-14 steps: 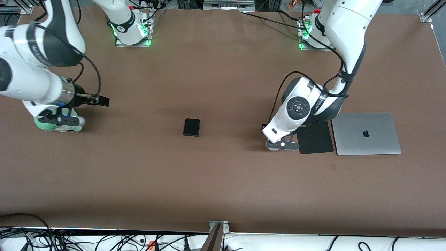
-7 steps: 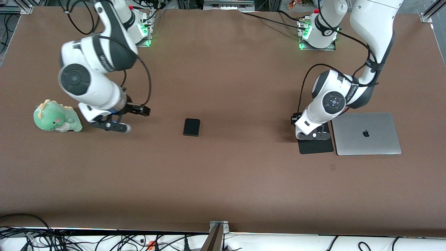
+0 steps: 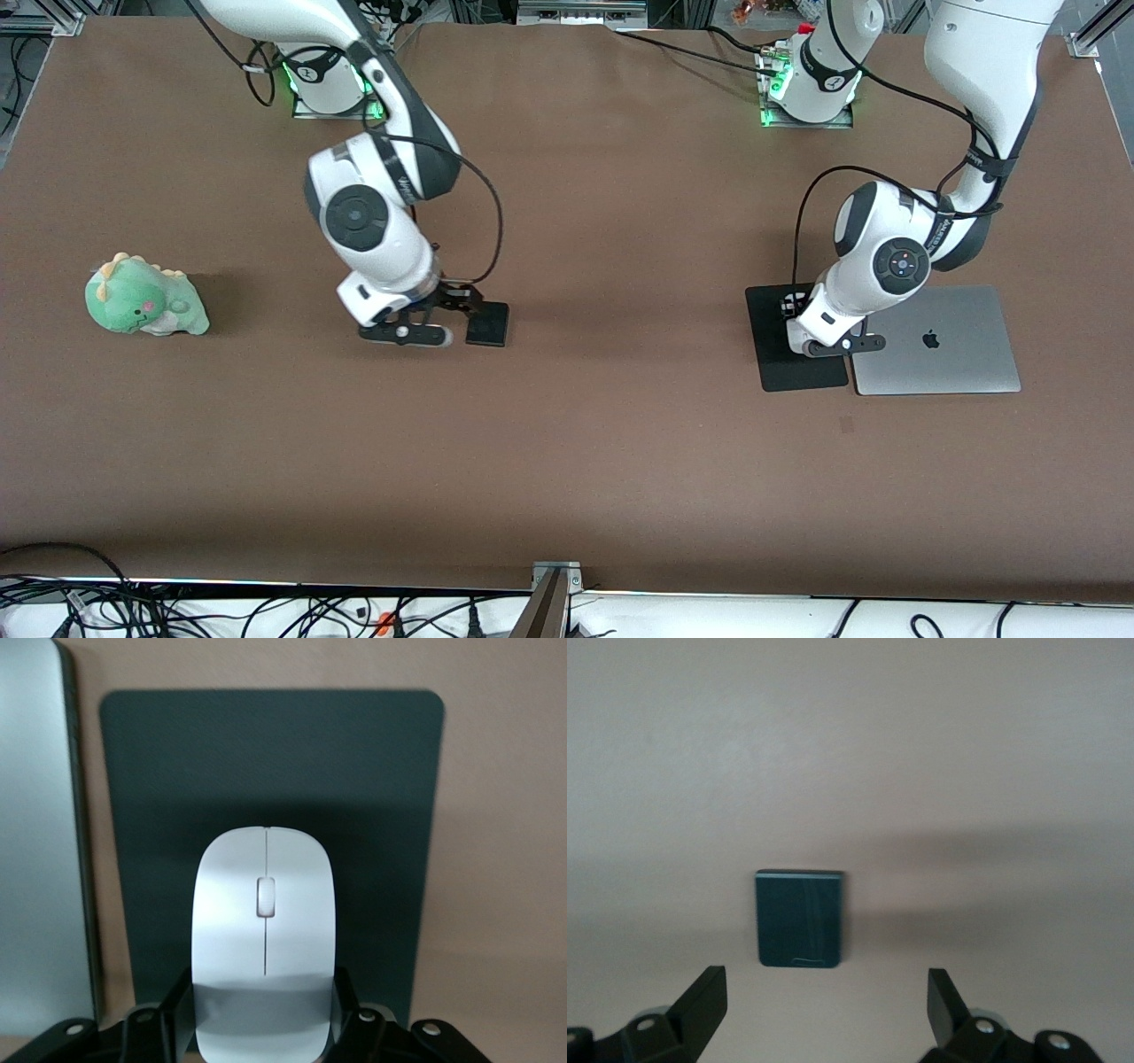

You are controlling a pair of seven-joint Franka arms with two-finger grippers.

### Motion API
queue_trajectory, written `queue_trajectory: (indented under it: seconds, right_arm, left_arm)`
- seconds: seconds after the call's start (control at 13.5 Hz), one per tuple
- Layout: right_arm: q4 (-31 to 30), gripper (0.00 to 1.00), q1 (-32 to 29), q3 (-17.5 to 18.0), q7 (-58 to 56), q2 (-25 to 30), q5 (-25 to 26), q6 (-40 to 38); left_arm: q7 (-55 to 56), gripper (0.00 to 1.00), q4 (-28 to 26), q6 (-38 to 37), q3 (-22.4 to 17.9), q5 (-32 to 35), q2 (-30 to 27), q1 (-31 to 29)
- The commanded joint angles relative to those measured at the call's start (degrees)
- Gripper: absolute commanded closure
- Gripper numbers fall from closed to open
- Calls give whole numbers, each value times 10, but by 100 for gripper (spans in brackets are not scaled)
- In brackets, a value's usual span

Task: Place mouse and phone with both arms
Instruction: 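Carry the mouse onto the black pad while the right gripper reaches the phone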

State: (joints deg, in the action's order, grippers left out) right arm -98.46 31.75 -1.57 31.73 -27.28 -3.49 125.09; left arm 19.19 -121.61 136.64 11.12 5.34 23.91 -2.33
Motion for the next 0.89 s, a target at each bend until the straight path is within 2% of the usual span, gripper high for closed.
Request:
queue_trajectory:
  seconds: [0.0,0.15,0.22,0.3,0.37,0.52,0.81]
  right_arm:
    - [5,0,21,-7,2,-34,-7,37]
    - [0,0,32,-7,0,-57,-3,66]
    - [-8,0,34,-7,-4,-65,1,87]
    - [-21,0,34,-7,-10,-66,2,112]
    - [-31,0,34,-7,-22,-73,2,140]
    - [-37,0,35,-7,-21,-88,2,168]
    - [-38,0,41,-7,-19,-105,2,186]
  left_arm:
    - [-2,57,18,20,1,40,22,-11]
    - [-3,57,26,20,1,47,26,-16]
    - [-3,53,26,20,1,47,27,-17]
    - [-3,38,27,20,1,47,32,-17]
    - [-3,0,28,20,1,47,32,-19]
    - [-2,0,28,18,6,46,26,-28]
    - [0,0,29,-28,19,44,-32,-21]
